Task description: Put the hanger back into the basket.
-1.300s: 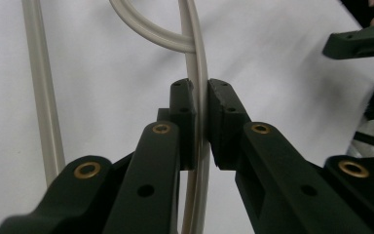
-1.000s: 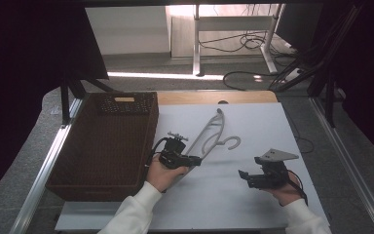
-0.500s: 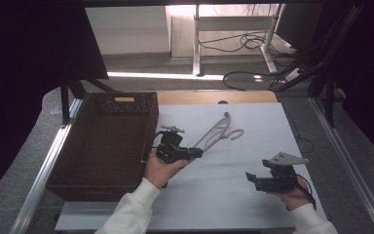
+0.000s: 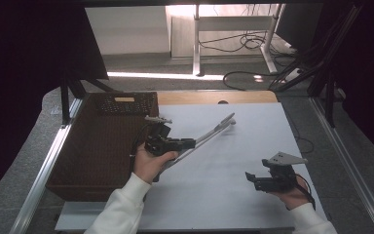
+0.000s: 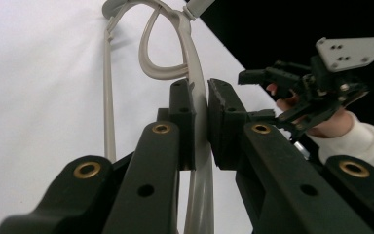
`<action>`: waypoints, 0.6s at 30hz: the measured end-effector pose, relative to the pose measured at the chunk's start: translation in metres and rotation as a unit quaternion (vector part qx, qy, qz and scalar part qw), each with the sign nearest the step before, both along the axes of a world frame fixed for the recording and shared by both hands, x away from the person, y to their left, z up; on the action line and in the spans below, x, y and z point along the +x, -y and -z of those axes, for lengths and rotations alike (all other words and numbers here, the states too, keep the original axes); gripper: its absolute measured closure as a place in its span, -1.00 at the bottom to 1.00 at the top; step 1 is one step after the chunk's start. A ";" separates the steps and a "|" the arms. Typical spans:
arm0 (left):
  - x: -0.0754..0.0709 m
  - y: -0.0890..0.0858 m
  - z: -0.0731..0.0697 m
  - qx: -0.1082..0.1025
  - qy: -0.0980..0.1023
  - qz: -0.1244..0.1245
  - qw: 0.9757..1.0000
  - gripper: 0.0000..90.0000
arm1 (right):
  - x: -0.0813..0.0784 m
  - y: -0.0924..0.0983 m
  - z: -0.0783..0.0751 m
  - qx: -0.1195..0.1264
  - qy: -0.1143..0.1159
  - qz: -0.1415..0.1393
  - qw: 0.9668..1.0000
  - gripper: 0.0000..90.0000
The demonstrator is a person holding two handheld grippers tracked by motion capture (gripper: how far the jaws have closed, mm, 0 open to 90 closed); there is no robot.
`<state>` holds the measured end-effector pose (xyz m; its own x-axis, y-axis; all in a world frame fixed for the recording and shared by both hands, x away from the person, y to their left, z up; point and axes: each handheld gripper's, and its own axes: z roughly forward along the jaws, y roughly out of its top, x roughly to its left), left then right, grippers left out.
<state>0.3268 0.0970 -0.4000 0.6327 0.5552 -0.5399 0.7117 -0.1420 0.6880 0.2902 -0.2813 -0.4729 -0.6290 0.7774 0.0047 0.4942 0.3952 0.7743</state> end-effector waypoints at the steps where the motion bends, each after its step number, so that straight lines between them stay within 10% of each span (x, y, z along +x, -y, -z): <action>1: 0.000 -0.003 -0.002 -0.004 0.001 0.001 1.000 0.82 | 0.000 0.000 0.000 -0.001 0.001 0.000 1.000 -0.56; 18: -0.012 -0.041 -0.036 -0.045 0.027 -0.003 0.999 0.82 | 0.001 0.000 0.000 -0.004 0.001 0.006 1.000 -0.56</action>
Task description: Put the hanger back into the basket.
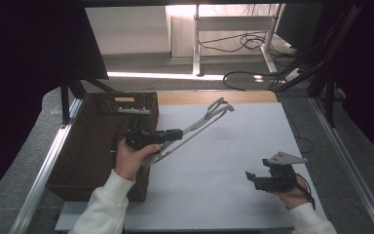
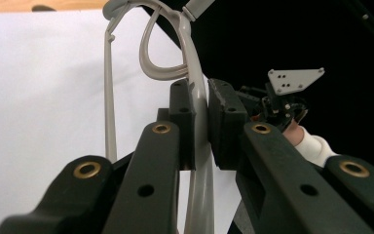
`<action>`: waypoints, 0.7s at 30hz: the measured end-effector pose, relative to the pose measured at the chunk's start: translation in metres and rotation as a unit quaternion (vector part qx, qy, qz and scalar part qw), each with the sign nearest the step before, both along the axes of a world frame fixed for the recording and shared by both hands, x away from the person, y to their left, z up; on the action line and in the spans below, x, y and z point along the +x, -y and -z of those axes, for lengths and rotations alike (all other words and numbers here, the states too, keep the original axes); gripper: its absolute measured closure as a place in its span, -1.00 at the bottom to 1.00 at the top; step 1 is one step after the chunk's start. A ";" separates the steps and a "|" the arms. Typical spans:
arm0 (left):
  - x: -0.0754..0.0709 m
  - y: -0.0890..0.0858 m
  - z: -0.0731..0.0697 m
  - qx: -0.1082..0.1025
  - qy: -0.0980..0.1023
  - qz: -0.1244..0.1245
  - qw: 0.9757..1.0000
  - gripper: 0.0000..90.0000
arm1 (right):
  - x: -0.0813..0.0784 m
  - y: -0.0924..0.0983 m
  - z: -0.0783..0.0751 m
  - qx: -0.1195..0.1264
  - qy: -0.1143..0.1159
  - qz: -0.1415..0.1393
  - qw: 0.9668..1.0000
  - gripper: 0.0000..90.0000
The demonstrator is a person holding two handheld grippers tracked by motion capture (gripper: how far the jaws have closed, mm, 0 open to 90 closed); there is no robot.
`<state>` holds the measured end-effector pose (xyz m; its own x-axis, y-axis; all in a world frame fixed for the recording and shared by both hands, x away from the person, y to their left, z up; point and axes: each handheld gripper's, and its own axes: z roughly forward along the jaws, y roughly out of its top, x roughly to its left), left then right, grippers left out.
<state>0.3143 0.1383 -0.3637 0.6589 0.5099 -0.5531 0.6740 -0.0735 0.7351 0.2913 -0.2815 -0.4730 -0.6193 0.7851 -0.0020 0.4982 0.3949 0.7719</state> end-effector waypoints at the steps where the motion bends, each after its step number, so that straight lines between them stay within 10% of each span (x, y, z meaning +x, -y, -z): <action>1: -0.001 -0.002 -0.002 0.001 0.003 -0.002 1.000 0.82 | 0.000 0.000 0.000 0.000 0.000 0.000 1.000 -0.56; 21: -0.013 -0.062 -0.025 -0.004 0.033 -0.050 0.998 0.82 | 0.001 0.000 0.002 -0.008 0.002 0.001 1.000 -0.56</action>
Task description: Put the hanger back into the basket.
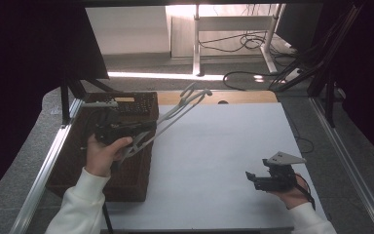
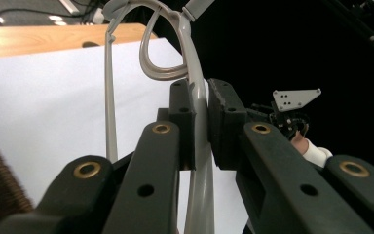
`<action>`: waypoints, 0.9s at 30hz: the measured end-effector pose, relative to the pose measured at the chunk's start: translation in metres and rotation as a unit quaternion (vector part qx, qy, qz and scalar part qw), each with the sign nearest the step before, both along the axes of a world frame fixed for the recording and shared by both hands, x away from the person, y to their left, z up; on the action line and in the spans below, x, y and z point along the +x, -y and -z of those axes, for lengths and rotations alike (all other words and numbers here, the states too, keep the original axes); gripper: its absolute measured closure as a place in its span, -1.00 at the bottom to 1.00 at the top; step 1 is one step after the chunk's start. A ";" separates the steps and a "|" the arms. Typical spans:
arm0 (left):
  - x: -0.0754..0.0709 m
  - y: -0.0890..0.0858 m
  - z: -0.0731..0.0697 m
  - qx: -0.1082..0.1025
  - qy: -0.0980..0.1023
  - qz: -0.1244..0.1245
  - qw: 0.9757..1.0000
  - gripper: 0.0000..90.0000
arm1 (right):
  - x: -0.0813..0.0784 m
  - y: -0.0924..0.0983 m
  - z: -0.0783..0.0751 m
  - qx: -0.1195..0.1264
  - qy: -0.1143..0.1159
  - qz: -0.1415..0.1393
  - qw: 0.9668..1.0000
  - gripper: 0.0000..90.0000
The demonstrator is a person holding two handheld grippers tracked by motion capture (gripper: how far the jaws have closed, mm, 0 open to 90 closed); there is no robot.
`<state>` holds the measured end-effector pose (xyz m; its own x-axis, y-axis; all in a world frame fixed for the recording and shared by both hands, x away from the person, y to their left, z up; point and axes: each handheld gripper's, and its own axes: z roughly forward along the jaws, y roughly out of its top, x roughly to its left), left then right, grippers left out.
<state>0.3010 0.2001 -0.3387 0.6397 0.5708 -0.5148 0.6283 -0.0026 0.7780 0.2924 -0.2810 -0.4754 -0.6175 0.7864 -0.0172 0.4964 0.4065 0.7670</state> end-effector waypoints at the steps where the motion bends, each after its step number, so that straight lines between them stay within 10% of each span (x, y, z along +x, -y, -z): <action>1: -0.001 -0.003 -0.001 -0.001 0.002 -0.003 1.000 0.82 | 0.000 0.000 0.000 -0.001 0.000 0.000 1.000 -0.56; 27: -0.021 -0.087 0.010 -0.019 0.010 -0.055 0.998 0.82 | 0.002 0.000 0.003 -0.012 -0.003 0.004 1.000 -0.56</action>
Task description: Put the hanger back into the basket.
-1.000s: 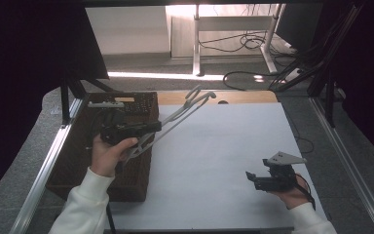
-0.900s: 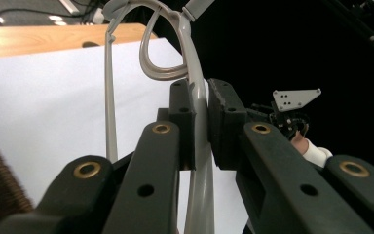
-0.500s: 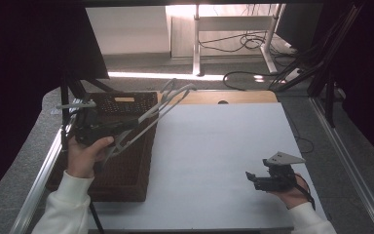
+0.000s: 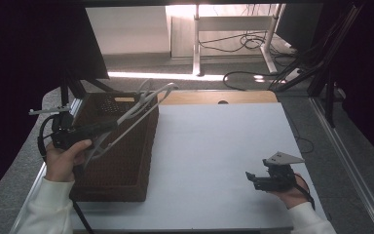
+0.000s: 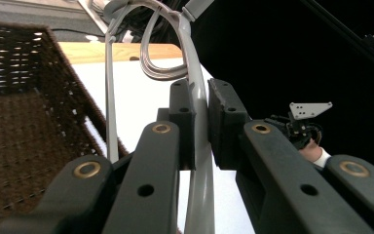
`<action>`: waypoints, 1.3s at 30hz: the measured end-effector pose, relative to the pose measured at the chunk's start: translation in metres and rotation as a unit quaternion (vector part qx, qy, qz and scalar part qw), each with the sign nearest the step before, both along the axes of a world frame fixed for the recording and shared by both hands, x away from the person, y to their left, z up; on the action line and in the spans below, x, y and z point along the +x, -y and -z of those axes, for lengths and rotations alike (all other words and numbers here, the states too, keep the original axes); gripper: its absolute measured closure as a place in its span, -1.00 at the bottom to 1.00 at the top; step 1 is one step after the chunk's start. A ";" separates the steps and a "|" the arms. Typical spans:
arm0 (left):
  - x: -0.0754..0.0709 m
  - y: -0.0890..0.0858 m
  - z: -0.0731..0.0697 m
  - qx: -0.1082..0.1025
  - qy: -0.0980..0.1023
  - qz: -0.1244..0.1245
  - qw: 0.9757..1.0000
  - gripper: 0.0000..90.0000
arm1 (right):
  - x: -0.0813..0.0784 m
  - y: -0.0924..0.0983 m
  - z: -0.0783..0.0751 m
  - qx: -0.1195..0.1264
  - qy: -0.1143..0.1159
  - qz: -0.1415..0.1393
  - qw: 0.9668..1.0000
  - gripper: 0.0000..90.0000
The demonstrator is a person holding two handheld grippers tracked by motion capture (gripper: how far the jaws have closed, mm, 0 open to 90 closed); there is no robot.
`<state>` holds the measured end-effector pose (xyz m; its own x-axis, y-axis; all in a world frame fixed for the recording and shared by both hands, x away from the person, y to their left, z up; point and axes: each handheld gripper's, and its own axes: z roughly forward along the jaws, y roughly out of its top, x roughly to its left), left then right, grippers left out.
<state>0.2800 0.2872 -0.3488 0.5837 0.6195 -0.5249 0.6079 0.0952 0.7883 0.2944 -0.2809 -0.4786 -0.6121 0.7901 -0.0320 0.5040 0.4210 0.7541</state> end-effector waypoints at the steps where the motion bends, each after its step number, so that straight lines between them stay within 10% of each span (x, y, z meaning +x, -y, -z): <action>1: 0.000 -0.003 0.001 -0.003 -0.001 -0.001 1.000 0.82 | 0.000 0.000 0.000 -0.001 0.001 0.000 1.000 -0.56; 39: -0.016 -0.089 0.045 -0.028 -0.003 -0.044 0.999 0.82 | 0.001 -0.002 0.003 -0.007 -0.006 0.003 1.000 -0.56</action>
